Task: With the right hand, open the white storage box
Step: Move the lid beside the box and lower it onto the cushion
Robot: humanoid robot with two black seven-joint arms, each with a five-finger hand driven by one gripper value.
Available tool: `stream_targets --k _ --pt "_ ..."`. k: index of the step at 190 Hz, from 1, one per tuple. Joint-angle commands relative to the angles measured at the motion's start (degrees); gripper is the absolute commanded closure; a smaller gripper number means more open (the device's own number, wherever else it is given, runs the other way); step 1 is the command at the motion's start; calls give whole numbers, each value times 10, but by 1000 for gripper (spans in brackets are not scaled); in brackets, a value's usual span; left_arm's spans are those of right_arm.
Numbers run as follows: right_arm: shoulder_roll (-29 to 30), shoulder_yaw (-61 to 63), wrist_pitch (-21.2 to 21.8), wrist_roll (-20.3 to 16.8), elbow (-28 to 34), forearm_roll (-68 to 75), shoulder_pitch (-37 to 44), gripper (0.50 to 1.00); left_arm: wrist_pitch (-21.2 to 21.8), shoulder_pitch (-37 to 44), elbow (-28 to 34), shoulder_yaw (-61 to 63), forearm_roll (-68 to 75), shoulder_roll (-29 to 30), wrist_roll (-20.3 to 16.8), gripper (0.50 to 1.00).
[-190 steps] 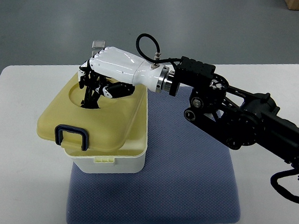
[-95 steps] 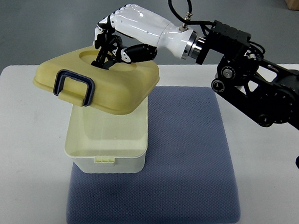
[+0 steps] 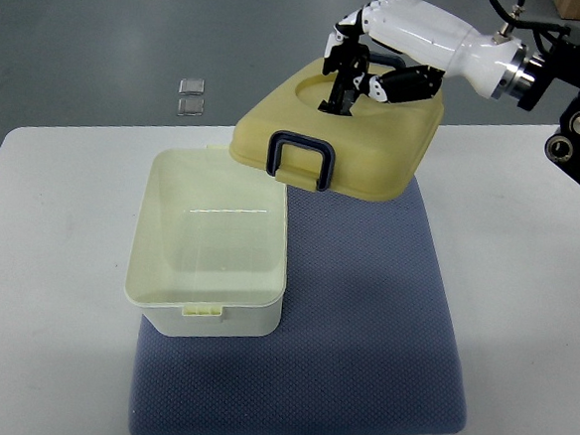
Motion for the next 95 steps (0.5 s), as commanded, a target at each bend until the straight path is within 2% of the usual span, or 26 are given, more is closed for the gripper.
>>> stream_targets --k 1,33,55,71,95 --pt "-15 -2 -1 18 -16 -2 -28 1000 0 0 0 0 0 0 0 500" --pt "-20 -20 -3 52 -61 -11 -55 1000 0 0 0 0 0 0 0 500" --pt "-21 -55 -12 52 -97 -12 -58 1000 0 0 0 0 0 0 0 500" --pt "-21 -86 -39 52 -132 -14 -62 1000 0 0 2 0 0 0 0 500" --pt "-21 -117 -58 52 -145 -17 -61 1000 0 0 2 0 0 0 0 500"
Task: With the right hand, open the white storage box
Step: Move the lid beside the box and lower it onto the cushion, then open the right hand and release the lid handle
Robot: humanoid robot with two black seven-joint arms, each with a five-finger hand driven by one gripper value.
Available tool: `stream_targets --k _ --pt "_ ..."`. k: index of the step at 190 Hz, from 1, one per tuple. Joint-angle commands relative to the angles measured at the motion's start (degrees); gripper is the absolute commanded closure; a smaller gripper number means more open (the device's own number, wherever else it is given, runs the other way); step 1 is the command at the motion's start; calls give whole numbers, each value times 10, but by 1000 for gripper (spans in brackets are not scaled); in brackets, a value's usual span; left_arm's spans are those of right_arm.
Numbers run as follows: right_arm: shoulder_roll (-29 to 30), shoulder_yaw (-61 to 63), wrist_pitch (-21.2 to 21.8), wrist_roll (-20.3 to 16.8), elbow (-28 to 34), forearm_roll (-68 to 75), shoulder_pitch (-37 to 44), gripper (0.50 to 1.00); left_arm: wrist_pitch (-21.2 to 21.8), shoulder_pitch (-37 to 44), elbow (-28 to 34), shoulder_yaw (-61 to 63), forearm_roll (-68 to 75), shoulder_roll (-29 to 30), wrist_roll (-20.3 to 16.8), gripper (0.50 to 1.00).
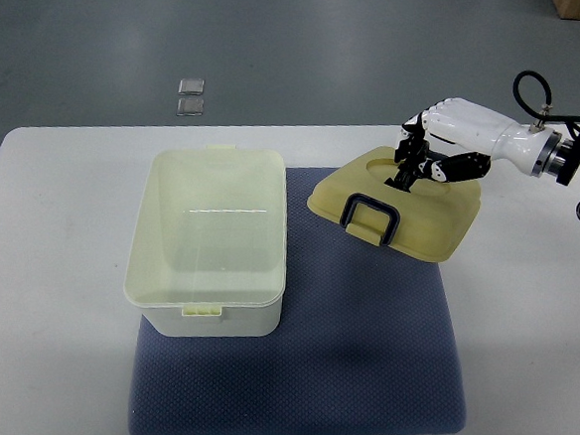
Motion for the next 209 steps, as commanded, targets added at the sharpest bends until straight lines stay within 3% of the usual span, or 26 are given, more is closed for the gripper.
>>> stream_targets --k 1,209 --pt "1 -25 -15 0 -11 -2 0 1000 0 0 0 0 0 0 0 500" --pt "47 -49 -56 0 35 -3 -56 1000 0 1 4 0 0 0 0 500"
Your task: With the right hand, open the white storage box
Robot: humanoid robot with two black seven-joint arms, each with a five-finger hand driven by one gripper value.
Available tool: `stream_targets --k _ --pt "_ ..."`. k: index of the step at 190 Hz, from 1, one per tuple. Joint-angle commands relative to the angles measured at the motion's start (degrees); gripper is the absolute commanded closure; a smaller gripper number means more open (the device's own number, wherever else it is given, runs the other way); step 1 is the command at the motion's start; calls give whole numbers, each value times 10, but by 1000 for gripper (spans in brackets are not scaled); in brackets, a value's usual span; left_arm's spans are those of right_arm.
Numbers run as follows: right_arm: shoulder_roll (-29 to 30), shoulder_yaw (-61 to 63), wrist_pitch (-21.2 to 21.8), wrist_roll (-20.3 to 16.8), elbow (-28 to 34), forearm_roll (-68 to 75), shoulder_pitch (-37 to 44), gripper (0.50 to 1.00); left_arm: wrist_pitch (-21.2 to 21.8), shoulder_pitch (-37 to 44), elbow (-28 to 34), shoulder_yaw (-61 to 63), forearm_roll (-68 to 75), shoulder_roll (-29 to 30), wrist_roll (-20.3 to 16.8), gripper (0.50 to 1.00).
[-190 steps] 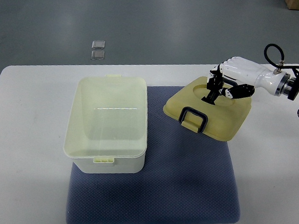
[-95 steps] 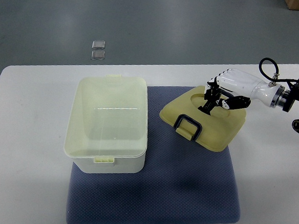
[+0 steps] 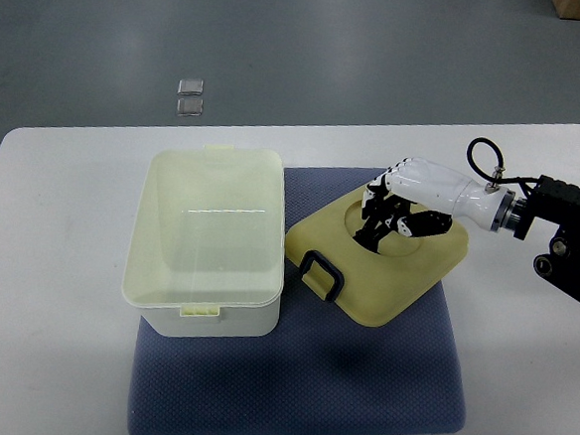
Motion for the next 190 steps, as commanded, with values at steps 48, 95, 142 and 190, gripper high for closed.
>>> stream_targets --k 48,95,142,190 --pt "0 -1 1 0 4 2 -12 611 0 0 0 0 0 0 0 500" --pt "-9 -16 4 0 7 2 -10 576 0 0 1 -1 0 0 0 500" --pt "-38 -20 41 0 17 6 7 576 0 0 1 0 0 0 0 500" --pt "-76 -13 89 0 2 111 82 576 0 0 2 -1 0 0 0 500"
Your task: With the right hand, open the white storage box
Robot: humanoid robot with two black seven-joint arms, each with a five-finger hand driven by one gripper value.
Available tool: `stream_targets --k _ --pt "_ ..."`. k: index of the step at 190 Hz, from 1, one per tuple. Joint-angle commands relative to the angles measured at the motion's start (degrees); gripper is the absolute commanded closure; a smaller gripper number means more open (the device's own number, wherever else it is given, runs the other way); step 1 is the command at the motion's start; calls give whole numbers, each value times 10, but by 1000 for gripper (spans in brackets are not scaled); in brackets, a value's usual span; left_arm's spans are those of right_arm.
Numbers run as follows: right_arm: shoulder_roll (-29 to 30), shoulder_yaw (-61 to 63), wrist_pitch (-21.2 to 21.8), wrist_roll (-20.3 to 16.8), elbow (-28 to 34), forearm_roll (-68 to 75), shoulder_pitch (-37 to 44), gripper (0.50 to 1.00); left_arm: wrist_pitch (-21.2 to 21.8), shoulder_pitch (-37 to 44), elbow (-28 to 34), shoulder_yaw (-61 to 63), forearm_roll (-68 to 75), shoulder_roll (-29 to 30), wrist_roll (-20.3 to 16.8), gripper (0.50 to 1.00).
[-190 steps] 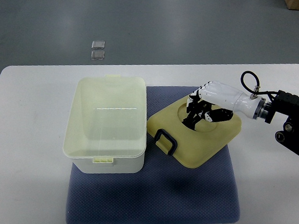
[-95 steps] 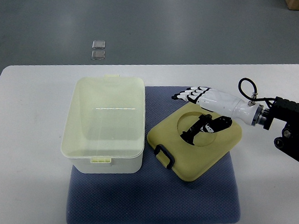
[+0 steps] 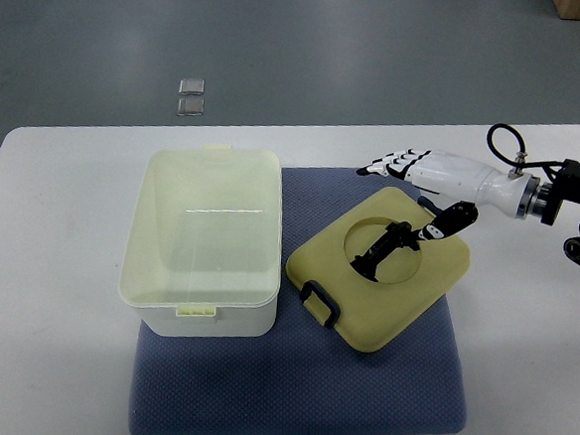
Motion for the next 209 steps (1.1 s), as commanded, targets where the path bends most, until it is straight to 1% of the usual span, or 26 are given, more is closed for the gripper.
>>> stream_targets --k 1,25,44,57,59,64,65,66,67,68,69,70,71,72,74,79,87,89,92,102,121,133,154,167,186,209 --pt "-17 0 26 0 -6 67 34 576 0 0 1 0 0 0 0 500" --pt "-34 1 75 0 -17 183 83 576 0 0 0 0 0 0 0 500" --pt "-28 8 81 0 -30 285 100 576 0 0 -1 0 0 0 0 500" --pt "-15 40 83 0 -41 404 99 576 0 0 -2 0 0 0 0 500" --pt "-15 40 83 0 -41 404 99 576 0 0 -2 0 0 0 0 500" --pt "-3 57 83 -23 -43 458 98 576 0 0 -3 1 0 0 0 500" --pt "-3 57 83 -23 -43 458 98 576 0 0 -3 1 0 0 0 500" --pt "1 64 83 -32 -43 476 98 576 0 0 -3 0 0 0 0 500" --pt "1 64 83 -32 -43 476 98 576 0 0 -3 0 0 0 0 500" --pt "7 69 83 -41 -44 496 98 579 0 0 -3 0 0 0 0 500" --pt "7 69 83 -41 -44 496 98 579 0 0 -3 0 0 0 0 500" --pt "13 75 83 -49 -44 514 97 577 0 0 -3 0 0 0 0 500" --pt "13 75 83 -49 -44 514 97 576 0 0 -3 0 0 0 0 500" --pt "18 81 84 -59 -44 532 96 579 0 0 -3 0 0 0 0 500" --pt "18 81 84 -59 -44 533 96 579 0 0 -3 0 0 0 0 500" --pt "36 99 84 -85 -44 591 92 579 0 0 -3 0 0 0 0 500" --pt "56 119 77 -115 -45 670 81 576 0 0 -3 0 0 0 0 500" --pt "56 119 77 -115 -45 671 81 576 0 0 -3 0 0 0 0 500" --pt "64 130 75 -129 -46 707 75 579 0 0 -3 0 0 0 0 500" --pt "83 152 67 -157 -47 791 59 579 0 0 -3 0 0 0 0 500" --pt "115 186 42 -188 -50 903 37 579 0 1 -2 0 0 0 0 500" --pt "133 196 39 -196 -60 958 22 576 0 0 -2 0 0 0 0 500" --pt "158 204 45 -197 -86 1020 5 576 0 0 -5 0 0 0 0 500" --pt "171 209 62 -204 -103 1058 -7 576 0 1 -6 0 0 0 0 500" --pt "183 211 99 -212 -122 1095 -20 576 0 0 -6 0 0 0 0 500" --pt "188 211 101 -213 -127 1102 -23 579 0 2 -4 0 0 0 0 500"
